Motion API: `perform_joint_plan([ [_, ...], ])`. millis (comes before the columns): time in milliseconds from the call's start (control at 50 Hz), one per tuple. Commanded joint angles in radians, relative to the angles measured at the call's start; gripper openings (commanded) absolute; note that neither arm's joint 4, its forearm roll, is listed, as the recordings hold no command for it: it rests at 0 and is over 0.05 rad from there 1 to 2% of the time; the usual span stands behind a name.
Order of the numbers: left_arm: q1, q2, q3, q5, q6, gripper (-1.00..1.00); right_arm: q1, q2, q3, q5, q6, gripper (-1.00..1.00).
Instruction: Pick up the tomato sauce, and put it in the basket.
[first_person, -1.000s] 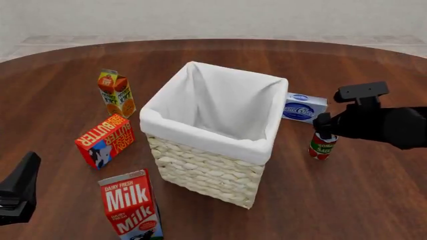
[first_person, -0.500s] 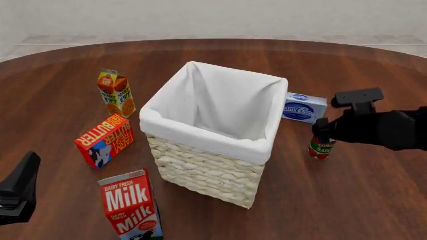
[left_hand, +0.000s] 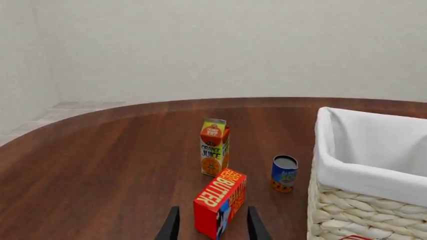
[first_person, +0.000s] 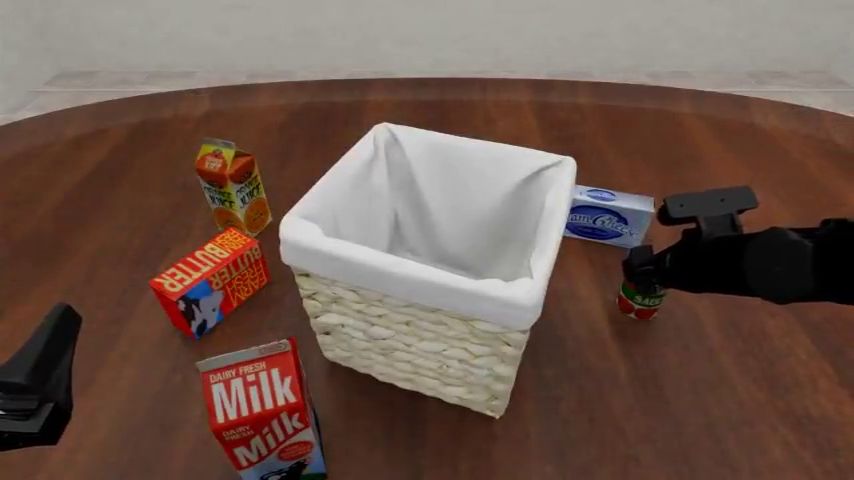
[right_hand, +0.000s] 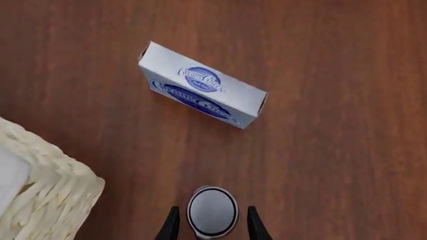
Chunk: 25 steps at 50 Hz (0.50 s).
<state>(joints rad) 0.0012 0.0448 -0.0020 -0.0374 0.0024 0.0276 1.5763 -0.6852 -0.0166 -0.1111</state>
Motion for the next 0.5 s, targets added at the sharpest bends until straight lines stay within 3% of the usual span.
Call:
perform_joint_plan([
  [20,0.0,0.0,0.0,0.0,0.0,1.0,0.0,0.03,-0.008,-0.004,-0.007,1.0],
  [500,0.0,0.0,0.0,0.0,0.0,1.0,0.008,0.072,-0.015,-0.022,-0.006,1.0],
])
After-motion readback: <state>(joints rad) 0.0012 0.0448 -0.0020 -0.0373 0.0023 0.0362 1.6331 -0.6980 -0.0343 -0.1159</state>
